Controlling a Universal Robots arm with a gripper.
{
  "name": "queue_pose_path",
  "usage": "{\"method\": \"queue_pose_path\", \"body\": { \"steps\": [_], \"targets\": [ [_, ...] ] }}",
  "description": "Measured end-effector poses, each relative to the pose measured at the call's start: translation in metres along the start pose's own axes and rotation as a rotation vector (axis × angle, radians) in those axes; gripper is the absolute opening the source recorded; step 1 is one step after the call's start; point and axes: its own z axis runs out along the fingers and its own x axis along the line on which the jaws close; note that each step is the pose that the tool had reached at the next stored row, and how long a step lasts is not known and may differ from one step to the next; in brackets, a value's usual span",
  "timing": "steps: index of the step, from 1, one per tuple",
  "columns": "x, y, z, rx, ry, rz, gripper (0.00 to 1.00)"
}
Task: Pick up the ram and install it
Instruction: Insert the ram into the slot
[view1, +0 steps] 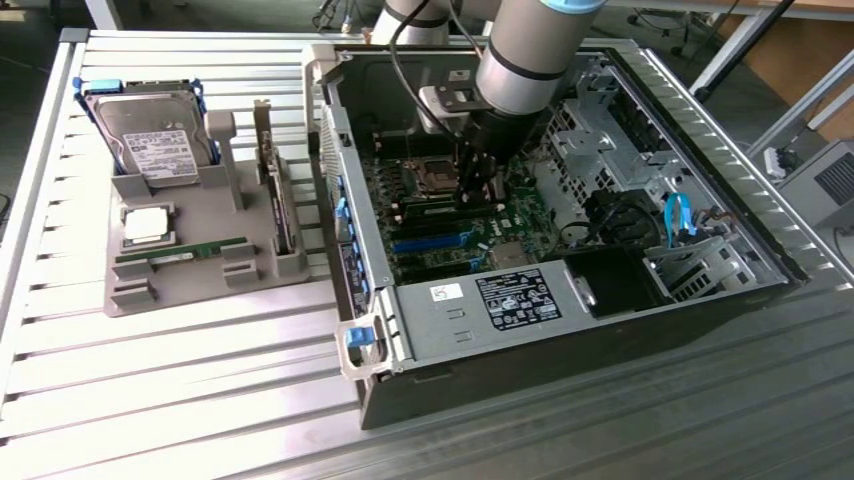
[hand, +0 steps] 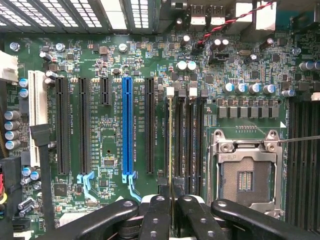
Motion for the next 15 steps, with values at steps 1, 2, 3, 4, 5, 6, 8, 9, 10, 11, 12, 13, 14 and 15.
{"method": "queue_pose_path", "body": {
  "steps": [1,2,3,4,5,6,8,9,10,11,12,13,14,15],
  "targets": [
    [0.0,-0.0001,0.0001,0.0,0.0001,0.0,0.11],
    [0.0,-0.0002,0.0012,0.0001,0.0,0.0,0.11],
    [0.0,-0.0002,0.0012,0.0,0.0001,0.0,0.11],
    [0.0,-0.0002,0.0013,0.0001,0.0,0.0,0.18],
    [0.0,-0.0002,0.0013,0.0001,0.0,0.0,0.31],
    [0.0,-0.0002,0.0011,0.0,0.0005,0.0,0.38],
    [0.0,-0.0001,-0.0071,0.0001,0.0006,0.0,0.38],
    [-0.001,-0.0001,-0.0111,0.0,0.001,0.0,0.38],
    [-0.001,0.0,-0.013,0.0,0.0013,0.0,0.38],
    [-0.001,0.0,-0.0149,0.0,0.0014,0.0,0.38],
    [-0.002,0.0,-0.0168,0.0001,0.0014,0.0,0.38],
    [-0.002,0.0001,-0.0199,0.0,0.0016,0.0,0.38],
    [-0.002,0.0001,-0.0221,0.0001,0.0021,0.0,0.38],
    [-0.003,0.0001,-0.023,0.0002,0.0028,0.0,0.38]
  ]
}}
